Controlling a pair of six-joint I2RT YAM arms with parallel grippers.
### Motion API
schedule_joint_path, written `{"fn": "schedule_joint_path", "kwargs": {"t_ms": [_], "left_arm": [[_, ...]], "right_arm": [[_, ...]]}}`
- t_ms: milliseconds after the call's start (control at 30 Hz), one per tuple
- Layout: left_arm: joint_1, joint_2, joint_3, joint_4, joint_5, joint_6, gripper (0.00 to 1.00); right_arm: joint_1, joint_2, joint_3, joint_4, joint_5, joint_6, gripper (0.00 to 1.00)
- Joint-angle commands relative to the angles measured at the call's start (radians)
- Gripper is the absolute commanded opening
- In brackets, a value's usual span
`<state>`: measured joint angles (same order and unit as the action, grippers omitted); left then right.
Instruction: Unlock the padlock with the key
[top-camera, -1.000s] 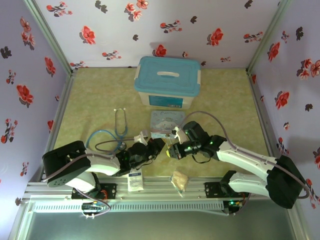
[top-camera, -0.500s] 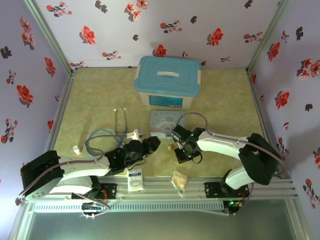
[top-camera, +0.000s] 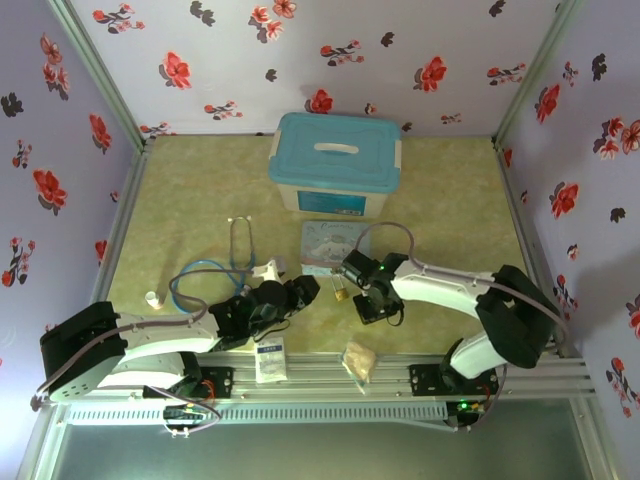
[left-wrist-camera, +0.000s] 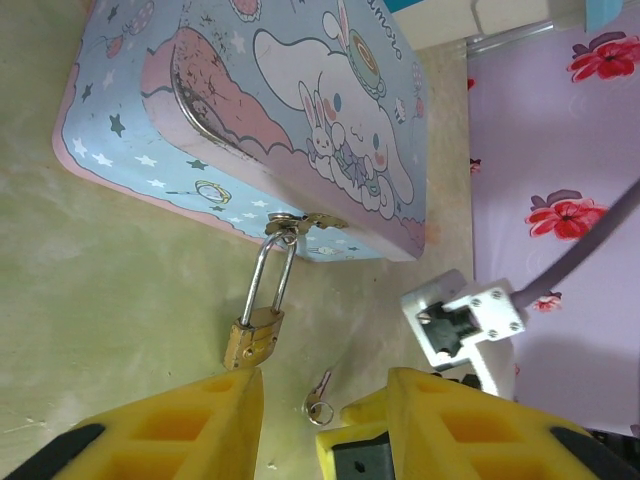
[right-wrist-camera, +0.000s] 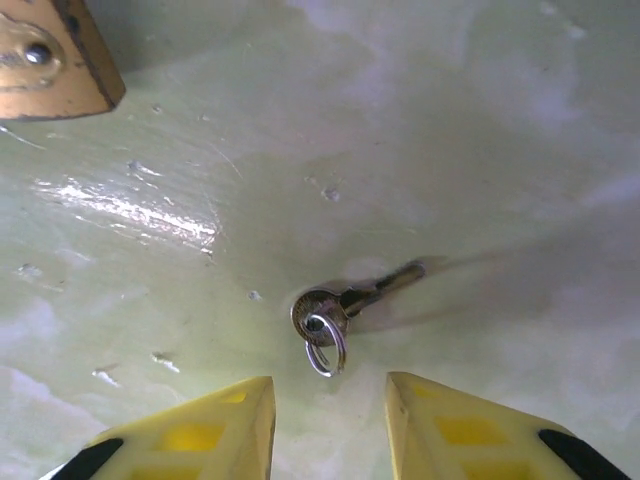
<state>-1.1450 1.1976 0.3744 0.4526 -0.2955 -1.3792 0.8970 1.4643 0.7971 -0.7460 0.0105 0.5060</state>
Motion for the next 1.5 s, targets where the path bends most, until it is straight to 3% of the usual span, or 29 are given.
{"fn": "schedule_joint_path", "kwargs": {"t_ms": [0, 467, 733, 1033, 1200, 1300, 1467], "left_arm": [[-0.001, -0.010, 0.033, -0.012, -0.025, 0.036, 0.37], [-0.002, -0.014, 0.049, -0.020, -0.025, 0.052, 0.38], [-0.001, -0.014, 0.039, -0.007, -0.025, 0.048, 0.38], [-0.001, -0.015, 0.020, 0.024, -0.025, 0.042, 0.38], [0.000, -0.011, 0.020, 0.038, -0.027, 0.045, 0.38], [-0.002, -0.003, 0.029, 0.038, -0.026, 0.050, 0.38], [-0.002, 0.007, 0.037, 0.047, -0.025, 0.051, 0.38]], "right_arm": [[0.005, -0.075, -0.035, 0.000, 0.067, 0.073, 0.38], [0.018, -0.130, -0.150, 0.250, 0.071, 0.292, 0.48], [0.116, -0.015, -0.103, 0.253, 0.210, 0.325, 0.43], [0.166, 0.017, -0.116, 0.196, 0.331, 0.364, 0.19], [0.169, -0.058, -0.187, 0.179, 0.350, 0.400, 0.20], [0.169, -0.089, -0.203, 0.167, 0.342, 0.406, 0.28], [0.171, -0.116, -0.218, 0.144, 0.337, 0.428, 0.27]]}}
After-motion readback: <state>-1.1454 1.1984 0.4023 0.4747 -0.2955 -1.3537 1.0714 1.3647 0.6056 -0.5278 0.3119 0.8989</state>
